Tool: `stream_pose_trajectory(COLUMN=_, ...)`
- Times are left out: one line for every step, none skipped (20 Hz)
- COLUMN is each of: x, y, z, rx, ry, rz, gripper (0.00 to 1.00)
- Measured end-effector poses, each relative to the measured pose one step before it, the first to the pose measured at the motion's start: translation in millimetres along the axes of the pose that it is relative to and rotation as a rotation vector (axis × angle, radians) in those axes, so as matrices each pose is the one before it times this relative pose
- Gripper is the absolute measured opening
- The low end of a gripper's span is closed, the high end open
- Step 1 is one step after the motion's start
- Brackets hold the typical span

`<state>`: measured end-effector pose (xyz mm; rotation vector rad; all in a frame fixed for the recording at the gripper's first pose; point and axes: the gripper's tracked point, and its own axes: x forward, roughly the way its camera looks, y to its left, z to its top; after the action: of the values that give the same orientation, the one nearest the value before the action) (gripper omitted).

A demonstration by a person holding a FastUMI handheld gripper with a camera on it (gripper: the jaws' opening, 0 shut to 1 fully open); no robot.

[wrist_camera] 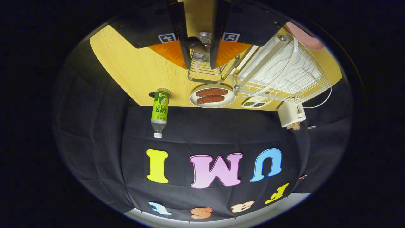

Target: Take the plate from the dish rack, then take the spoon from the basket and place it into the plate.

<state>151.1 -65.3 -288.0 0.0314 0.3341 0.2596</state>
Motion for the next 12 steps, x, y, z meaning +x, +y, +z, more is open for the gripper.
stream_pose_trajectory(x=-3.17, y=-0.49, z=0.95, rx=-0.00028, ry=-0.00157, rz=-0.00340, gripper=0.34)
stream_pose_trajectory(x=-3.63, y=-0.05, z=0.10, rx=-0.00229, ry=0.00242, rz=-0.00577, gripper=0.31)
stream_pose_trajectory(x=2.43, y=-0.01, z=0.94, rx=0.00027, ry=-0.00277, rz=-0.00246, gripper=0.28)
stream_pose_trajectory(x=-0.83, y=-0.57, z=-0.29, rx=0.00054, ry=0.00148, rz=-0.00336, gripper=0.28)
stream_pose_trajectory(x=1.01, y=-0.74, z=1.63, rx=-0.00002, ry=-0.00353, rz=-0.00443, gripper=0.26)
stream_pose_trajectory(x=-1.78, y=0.48, z=0.58, rx=-0.00137, ry=0.00000, rz=0.00181, gripper=0.26)
stream_pose_trajectory(x=-1.02, y=-0.44, z=1.22, rx=-0.00249, ry=-0.00378, rz=-0.00277, gripper=0.24)
stream_pose_trajectory(x=0.17, y=1.10, z=-0.58, rx=-0.00236, ry=-0.00052, rz=-0.00016, gripper=0.22)
stream_pose_trajectory(x=-0.43, y=0.42, z=1.75, rx=-0.00057, ry=-0.00069, rz=0.00710, gripper=0.21)
stream_pose_trajectory(x=-2.44, y=3.17, z=1.54, rx=0.00040, ry=-0.00035, rz=0.00572, gripper=0.20)
stream_pose_trajectory(x=0.01, y=-0.38, z=0.72, rx=-0.00381, ry=0.00151, rz=0.00343, gripper=0.18)
stream_pose_trajectory(x=-1.35, y=0.31, z=1.90, rx=-0.00341, ry=-0.00193, rz=0.00079, gripper=0.18)
